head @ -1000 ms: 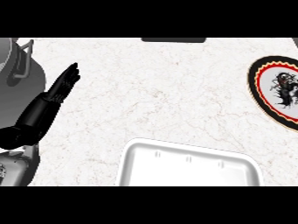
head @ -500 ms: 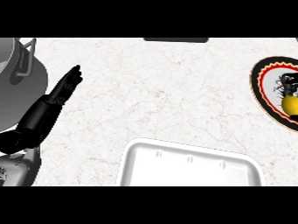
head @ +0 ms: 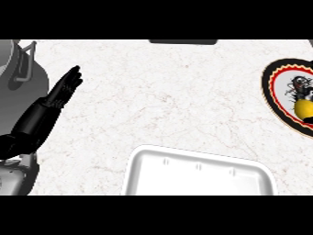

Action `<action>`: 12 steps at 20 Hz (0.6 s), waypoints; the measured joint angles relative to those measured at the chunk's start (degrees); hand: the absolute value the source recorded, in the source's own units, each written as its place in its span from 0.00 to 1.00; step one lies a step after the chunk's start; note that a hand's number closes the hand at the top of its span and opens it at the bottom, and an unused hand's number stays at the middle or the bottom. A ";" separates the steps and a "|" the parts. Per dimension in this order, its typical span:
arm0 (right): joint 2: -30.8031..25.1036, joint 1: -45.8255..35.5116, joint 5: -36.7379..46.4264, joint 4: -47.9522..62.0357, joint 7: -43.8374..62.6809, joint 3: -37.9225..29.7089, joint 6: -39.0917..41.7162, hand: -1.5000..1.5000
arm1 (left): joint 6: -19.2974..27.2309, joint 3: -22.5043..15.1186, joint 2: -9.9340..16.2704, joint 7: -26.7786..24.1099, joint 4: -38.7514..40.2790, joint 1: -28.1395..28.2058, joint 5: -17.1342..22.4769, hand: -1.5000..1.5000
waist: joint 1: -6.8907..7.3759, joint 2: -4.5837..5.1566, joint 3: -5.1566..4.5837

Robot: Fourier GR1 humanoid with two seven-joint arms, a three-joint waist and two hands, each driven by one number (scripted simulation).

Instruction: Pick the lemon from the tray and place it in the plate

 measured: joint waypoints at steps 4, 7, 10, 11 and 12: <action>-1.61 -0.79 -3.53 1.69 1.22 -1.94 8.93 0.00 | 0.58 -0.18 -0.58 -0.28 -0.08 0.35 -0.65 0.50 | -0.40 -0.06 0.00; -2.74 -1.77 -6.19 2.97 3.82 -3.31 14.87 0.00 | 0.47 0.12 -0.56 -0.44 0.62 -0.18 -0.65 0.50 | -0.66 -0.02 0.00; -4.29 -2.19 -8.70 4.07 6.51 -4.63 20.10 0.00 | 0.55 0.13 -0.70 -0.54 0.73 -0.12 -0.82 0.50 | -0.82 -0.02 0.04; -5.06 -1.87 -9.56 4.31 7.07 -5.13 21.52 0.00 | 0.49 0.23 -0.67 -0.58 0.59 0.14 -0.70 0.50 | -0.87 -0.02 0.07; -5.88 -1.97 -10.33 4.46 7.81 -5.57 22.90 0.00 | 0.30 0.31 -0.68 -0.68 0.78 0.15 -0.50 0.50 | -0.90 0.05 0.11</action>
